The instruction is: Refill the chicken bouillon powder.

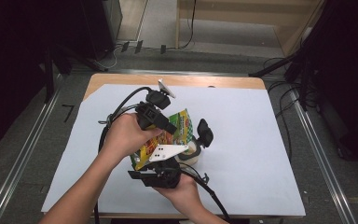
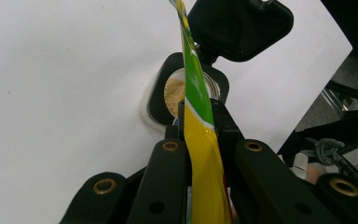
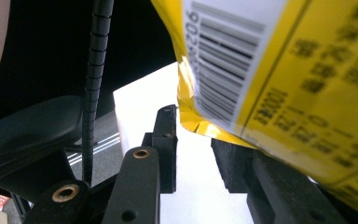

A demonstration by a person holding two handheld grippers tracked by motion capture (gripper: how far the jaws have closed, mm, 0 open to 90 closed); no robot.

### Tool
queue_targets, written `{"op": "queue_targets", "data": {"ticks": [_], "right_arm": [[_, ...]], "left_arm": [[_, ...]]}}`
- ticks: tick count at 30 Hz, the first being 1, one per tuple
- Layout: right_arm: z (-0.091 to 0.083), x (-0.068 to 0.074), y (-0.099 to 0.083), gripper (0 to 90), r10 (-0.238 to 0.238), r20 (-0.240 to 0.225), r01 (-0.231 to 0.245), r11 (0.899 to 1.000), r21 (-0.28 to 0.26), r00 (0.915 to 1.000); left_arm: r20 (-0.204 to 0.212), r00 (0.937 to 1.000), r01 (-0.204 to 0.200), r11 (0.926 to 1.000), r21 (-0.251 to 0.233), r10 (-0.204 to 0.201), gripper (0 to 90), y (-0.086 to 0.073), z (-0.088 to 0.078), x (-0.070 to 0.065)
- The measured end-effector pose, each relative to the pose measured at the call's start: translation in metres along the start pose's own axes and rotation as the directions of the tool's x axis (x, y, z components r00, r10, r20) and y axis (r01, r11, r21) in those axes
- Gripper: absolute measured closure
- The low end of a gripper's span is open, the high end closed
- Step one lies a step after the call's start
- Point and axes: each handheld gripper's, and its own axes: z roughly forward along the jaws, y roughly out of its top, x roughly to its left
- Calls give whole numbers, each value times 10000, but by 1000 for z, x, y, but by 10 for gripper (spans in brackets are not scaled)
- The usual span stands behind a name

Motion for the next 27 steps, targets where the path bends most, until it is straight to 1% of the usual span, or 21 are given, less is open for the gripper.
{"op": "queue_targets", "data": {"ticks": [2, 8, 14, 17, 18, 19, 23, 27], "right_arm": [[0, 0, 0, 727, -22, 12, 22, 10000, -13, 10000], [1, 0, -1, 733, -90, 35, 89, 9999, 82, 10000], [2, 0, -1, 739, -145, 25, 145, 9998, 113, 9999], [2, 0, -2, 742, -223, 31, 222, 9996, 155, 9997], [2, 0, -2, 745, -240, 33, 240, 9996, 166, 9997], [3, 0, -2, 749, -247, 5, 246, 9995, 202, 9997], [3, 0, -2, 752, -270, 19, 270, 9995, 191, 9996], [3, 0, -2, 753, -244, 1, 244, 9995, 208, 9997]], "left_arm": [[150, 9999, 27, 10000, 6, -27, 863, 0, 0, 1], [340, 9994, 84, 9999, 65, -86, 861, 0, 0, 1], [546, 9981, 286, 9994, 170, -295, 861, 0, 1, 2], [686, 9969, 373, 9991, 223, -388, 860, 0, 1, 4], [836, 9956, 410, 9988, 255, -430, 858, 0, 1, 4], [886, 9949, 453, 9986, 278, -476, 856, 0, 1, 5], [917, 9943, 509, 9982, 325, -536, 856, 0, 1, 5], [1078, 9920, 626, 9973, 371, -663, 855, 0, 2, 7]]}}
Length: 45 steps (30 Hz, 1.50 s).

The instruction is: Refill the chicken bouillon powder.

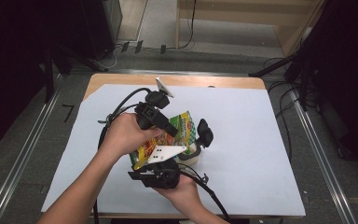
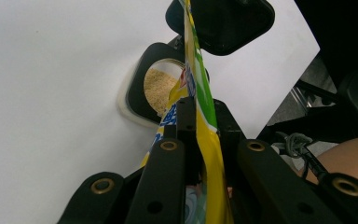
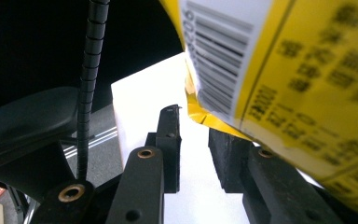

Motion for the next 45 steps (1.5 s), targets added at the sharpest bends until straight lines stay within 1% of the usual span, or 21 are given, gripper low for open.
{"op": "queue_targets", "data": {"ticks": [5, 6, 14, 21, 25, 40, 43, 45], "right_arm": [[0, 0, 0, 752, -13, 9, 13, 10000, 21, 10000], [0, 0, 0, 752, -9, 10, 9, 10000, 24, 10000], [0, 0, 1, 750, 93, -16, -93, 10000, 4, 10000], [-1, 1, 2, 750, 14, -10, -14, 10000, 12, 10000], [-2, 2, 3, 747, -33, 4, 33, 10000, -41, 10000], [-2, 4, 5, 733, -69, 45, 70, 9999, -143, 10000], [-2, 4, 6, 732, -122, 78, 124, 9998, -179, 9999], [-2, 3, 6, 726, -125, 99, 127, 9997, -196, 9999]], "left_arm": [[134, 9999, 29, 10000, 20, -29, 853, 0, 0, 2], [125, 9999, 77, 10000, 1, -77, 852, 0, 0, 2], [106, 9999, 70, 10000, -27, -69, 851, 1, 0, 3], [144, 9998, 127, 9999, -8, -127, 852, 1, 0, 5], [157, 9997, 186, 9998, -105, -184, 851, 2, -1, 7], [-165, 9998, 120, 9995, -303, -125, 846, 3, -2, 8], [-271, 9995, 131, 9990, -435, -142, 847, 2, -4, 9], [-267, 9995, 150, 9986, -508, -163, 847, 2, -5, 11]]}}
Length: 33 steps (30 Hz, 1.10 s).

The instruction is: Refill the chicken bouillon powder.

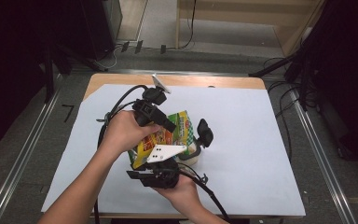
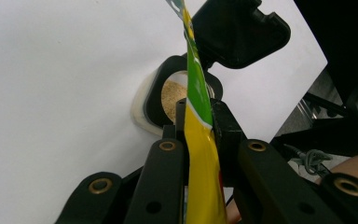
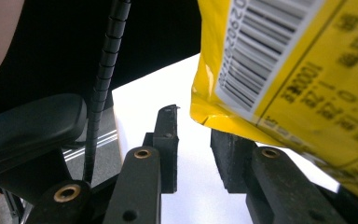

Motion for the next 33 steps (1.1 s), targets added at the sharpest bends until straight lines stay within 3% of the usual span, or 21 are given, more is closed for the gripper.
{"op": "queue_targets", "data": {"ticks": [8, 33], "right_arm": [[-1, -4, -1, 714, 98, 80, -98, 9999, 25, 9999], [-5, -9, -1, 738, 247, 208, -244, 9996, -136, 9995]], "left_arm": [[-271, 9992, -289, 9995, -96, 286, 867, -2, -3, -2], [-419, 9987, -294, 9994, -193, 285, 869, 0, -2, -5]]}}
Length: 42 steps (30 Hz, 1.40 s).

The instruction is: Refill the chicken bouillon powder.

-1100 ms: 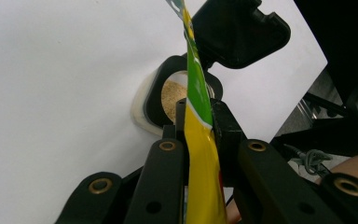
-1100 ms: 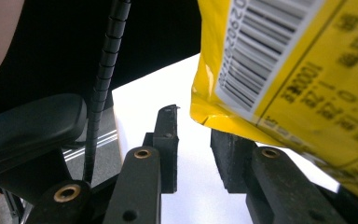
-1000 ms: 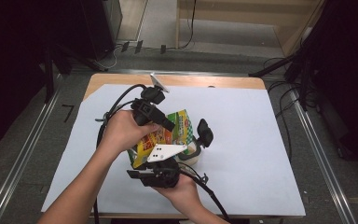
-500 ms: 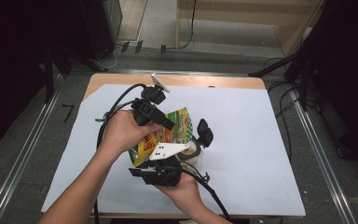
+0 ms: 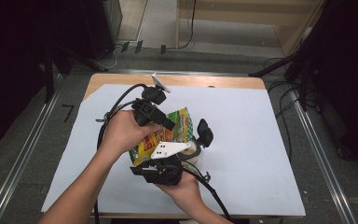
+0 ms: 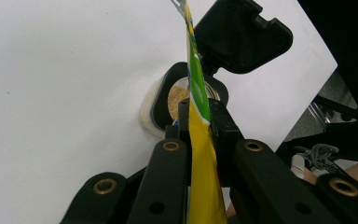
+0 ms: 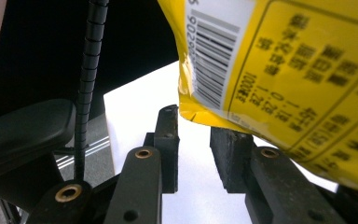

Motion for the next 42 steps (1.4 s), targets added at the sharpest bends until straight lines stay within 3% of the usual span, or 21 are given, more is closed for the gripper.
{"op": "queue_targets", "data": {"ticks": [42], "right_arm": [[-1, 0, 0, 765, -24, 52, 24, 10000, -18, 10000]], "left_arm": [[45, 10000, -50, 10000, -7, 50, 864, 0, 0, -1]]}}
